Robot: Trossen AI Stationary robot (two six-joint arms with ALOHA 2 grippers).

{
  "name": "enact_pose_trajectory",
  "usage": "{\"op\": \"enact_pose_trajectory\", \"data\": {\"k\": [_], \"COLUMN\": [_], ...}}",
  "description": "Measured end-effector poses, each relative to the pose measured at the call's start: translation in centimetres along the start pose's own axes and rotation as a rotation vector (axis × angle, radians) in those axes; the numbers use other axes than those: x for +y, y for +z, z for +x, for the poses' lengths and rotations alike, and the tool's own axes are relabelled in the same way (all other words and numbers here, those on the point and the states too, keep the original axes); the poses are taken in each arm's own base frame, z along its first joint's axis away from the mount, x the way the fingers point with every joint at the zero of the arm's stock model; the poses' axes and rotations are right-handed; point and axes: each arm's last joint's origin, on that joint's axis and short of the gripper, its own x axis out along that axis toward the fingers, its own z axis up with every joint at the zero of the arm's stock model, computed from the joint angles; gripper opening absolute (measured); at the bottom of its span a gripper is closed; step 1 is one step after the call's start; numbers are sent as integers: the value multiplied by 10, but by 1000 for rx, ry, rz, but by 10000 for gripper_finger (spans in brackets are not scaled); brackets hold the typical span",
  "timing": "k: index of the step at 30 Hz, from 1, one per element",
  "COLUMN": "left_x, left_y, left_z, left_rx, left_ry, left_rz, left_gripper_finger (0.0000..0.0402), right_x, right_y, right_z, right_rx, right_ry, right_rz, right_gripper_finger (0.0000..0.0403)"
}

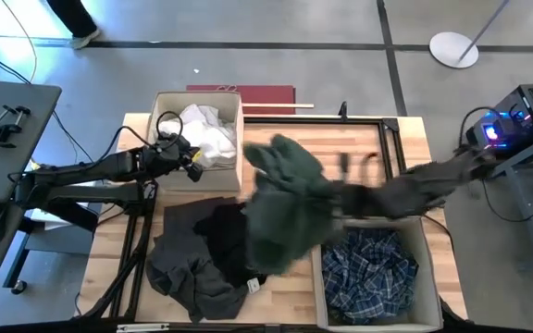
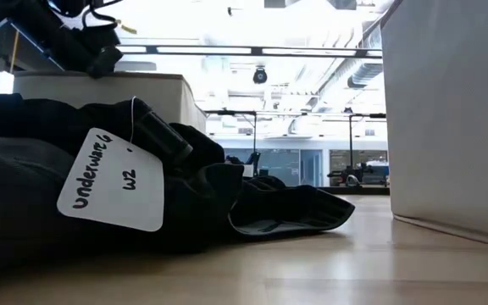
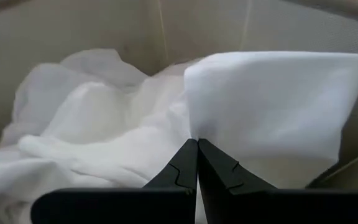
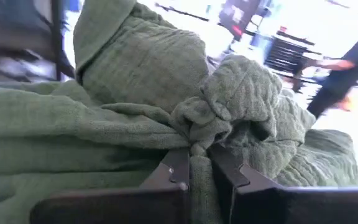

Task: Sort clothes
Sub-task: Put the green shirt into the bottom laundry bin

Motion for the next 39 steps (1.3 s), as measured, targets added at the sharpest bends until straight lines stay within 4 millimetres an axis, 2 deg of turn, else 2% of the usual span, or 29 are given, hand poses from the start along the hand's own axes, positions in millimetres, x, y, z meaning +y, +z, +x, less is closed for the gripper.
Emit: {"op": "enact_pose_trajectory", "data": {"k": [3, 5, 8, 11, 16, 21, 25, 28, 31, 35, 39], "left_x": [-2, -3, -6, -7, -8, -9, -12, -15, -16, -17, -18], "left_y": [-6, -9, -8, -6, -3, -2, 8, 21, 37, 62, 87], "left_z": [2, 3, 4, 5, 5, 5, 4, 0, -8, -27, -51], "left_rx": [9, 5, -26, -56, -75, -87, -175, -291, -398, -511, -609], "left_ry": [-7, -14, -29, -47, -68, -76, -157, -235, -295, -445, -617], "left_rz": [-24, -33, -46, -61, -74, -81, -107, -133, -137, -72, -6], "left_gripper_finger": [0, 0, 1, 1, 10, 58, 114, 159, 194, 216, 217], "right_x": [-7, -8, -4, 10, 50, 86, 96, 96, 94, 90, 84], "right_y": [-4, -21, -52, -81, -128, -180, -228, -266, -297, -315, -305], "right_z": [-48, -71, -92, -99, -93, -74, -58, -50, -44, -37, -30], "right_rx": [61, 228, 503, 670, 855, 933, 1004, 1085, 1095, 1104, 1112], "right_ry": [134, 166, 57, -52, 41, 198, 217, 209, 205, 254, 266], "right_rz": [135, 247, 362, 422, 459, 513, 592, 662, 737, 801, 826], "right_gripper_finger": [10, 10, 10, 10, 11, 11, 11, 12, 18, 50, 107]}}
